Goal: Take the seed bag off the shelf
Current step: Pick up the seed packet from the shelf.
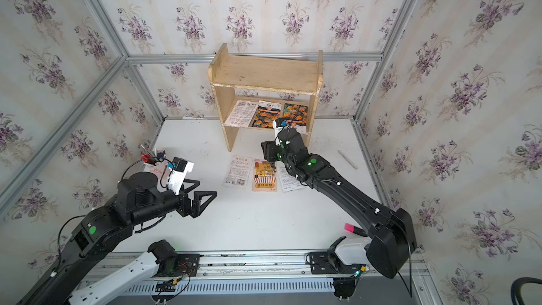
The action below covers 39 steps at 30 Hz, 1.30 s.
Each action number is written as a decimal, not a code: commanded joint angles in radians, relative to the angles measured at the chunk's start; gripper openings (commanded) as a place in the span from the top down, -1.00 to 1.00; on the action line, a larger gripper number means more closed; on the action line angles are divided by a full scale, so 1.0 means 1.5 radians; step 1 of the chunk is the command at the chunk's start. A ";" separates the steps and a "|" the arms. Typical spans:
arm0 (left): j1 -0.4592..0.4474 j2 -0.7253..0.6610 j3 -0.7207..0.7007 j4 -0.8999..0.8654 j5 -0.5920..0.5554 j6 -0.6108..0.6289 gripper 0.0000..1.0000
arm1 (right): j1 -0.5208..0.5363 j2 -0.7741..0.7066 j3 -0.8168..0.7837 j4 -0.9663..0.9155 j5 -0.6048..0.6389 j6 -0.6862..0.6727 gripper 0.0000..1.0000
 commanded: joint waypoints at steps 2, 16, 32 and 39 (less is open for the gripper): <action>0.001 -0.005 -0.001 0.023 0.004 0.005 -0.99 | -0.025 0.016 0.027 0.027 0.070 -0.013 -0.19; 0.001 -0.006 -0.012 0.021 -0.002 0.014 -0.99 | -0.103 0.132 0.100 0.079 0.127 -0.098 -0.14; 0.001 0.009 -0.015 0.023 0.002 0.019 -0.99 | -0.136 0.292 0.238 0.073 0.168 -0.136 -0.11; 0.001 0.011 -0.021 0.027 0.006 0.017 -0.99 | -0.165 0.326 0.265 0.056 0.165 -0.136 -0.10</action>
